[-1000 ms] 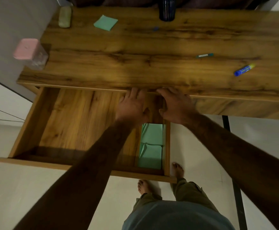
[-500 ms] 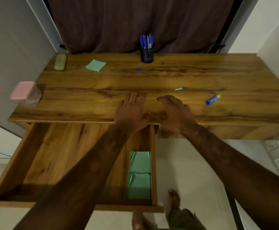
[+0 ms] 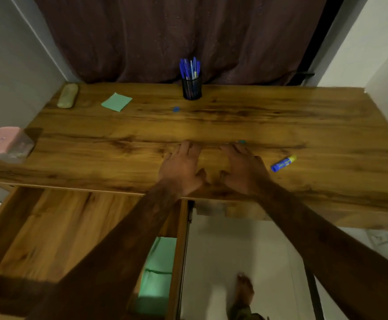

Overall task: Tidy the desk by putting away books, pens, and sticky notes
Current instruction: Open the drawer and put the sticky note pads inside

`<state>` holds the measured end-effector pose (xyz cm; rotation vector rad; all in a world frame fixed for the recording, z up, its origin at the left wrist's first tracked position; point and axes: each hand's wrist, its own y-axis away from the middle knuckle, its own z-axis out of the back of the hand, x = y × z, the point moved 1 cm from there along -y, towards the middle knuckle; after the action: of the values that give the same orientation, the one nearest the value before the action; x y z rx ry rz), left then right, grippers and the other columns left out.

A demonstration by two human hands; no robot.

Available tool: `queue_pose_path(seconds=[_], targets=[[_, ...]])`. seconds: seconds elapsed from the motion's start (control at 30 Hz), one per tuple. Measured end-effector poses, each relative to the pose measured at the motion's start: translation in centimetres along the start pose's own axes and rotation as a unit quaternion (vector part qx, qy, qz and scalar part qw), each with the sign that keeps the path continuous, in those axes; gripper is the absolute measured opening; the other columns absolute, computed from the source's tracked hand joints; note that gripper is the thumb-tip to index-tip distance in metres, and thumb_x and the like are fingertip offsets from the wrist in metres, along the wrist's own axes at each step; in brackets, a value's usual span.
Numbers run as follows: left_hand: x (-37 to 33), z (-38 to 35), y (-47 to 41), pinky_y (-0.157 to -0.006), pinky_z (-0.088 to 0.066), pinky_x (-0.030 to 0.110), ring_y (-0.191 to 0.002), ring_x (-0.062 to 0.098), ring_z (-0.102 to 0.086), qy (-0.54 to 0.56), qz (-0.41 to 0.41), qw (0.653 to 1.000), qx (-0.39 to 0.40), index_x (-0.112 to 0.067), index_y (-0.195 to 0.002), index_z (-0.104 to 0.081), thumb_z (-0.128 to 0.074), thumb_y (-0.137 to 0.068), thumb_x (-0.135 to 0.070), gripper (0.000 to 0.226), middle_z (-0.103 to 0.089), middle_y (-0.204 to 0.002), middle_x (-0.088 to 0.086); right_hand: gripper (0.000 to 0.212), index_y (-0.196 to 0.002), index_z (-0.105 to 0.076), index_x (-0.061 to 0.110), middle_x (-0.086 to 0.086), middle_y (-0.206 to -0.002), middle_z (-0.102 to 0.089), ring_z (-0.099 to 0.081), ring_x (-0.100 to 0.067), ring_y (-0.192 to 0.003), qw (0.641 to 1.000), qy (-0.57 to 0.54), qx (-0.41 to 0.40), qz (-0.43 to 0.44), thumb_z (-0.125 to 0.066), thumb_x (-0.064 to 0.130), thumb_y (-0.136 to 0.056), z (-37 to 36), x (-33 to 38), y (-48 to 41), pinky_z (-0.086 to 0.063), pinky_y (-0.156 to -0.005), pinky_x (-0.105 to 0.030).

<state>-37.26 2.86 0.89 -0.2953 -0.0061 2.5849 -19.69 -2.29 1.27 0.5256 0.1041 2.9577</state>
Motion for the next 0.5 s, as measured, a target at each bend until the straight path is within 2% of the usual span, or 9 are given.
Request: queue_pose_path(seconds=[0.13,0.5], targets=[[-0.3,0.0,-2.1,-0.1,-0.043,0.047,-0.124,0.027,-0.042,-0.015,0.048,0.999,-0.001,-0.023,-0.136,-0.037,-0.057,-0.083,-0.05,0.063,-0.039,-0.134,0.004,0.07,-0.147,-0.033,0.034,0.005,-0.151,-0.035,-0.04,-0.024,-0.137,0.999,-0.006,-0.006,0.049,-0.065,0.038,-0.084,1.0,-1.2,-3.5,-0.036,-0.105,-0.046],[3.3,1.3,-3.3,-0.101,-0.045,0.046,-0.126,0.026,-0.043,0.017,0.183,0.982,-0.039,-0.022,-0.14,-0.037,-0.061,-0.083,-0.047,0.067,-0.038,-0.138,0.005,0.068,-0.147,-0.034,0.034,0.006,-0.15,-0.035,-0.038,-0.023,-0.138,0.986,-0.014,0.05,0.156,-0.064,0.038,-0.087,0.8,1.9,-10.7,-0.038,-0.106,-0.049]])
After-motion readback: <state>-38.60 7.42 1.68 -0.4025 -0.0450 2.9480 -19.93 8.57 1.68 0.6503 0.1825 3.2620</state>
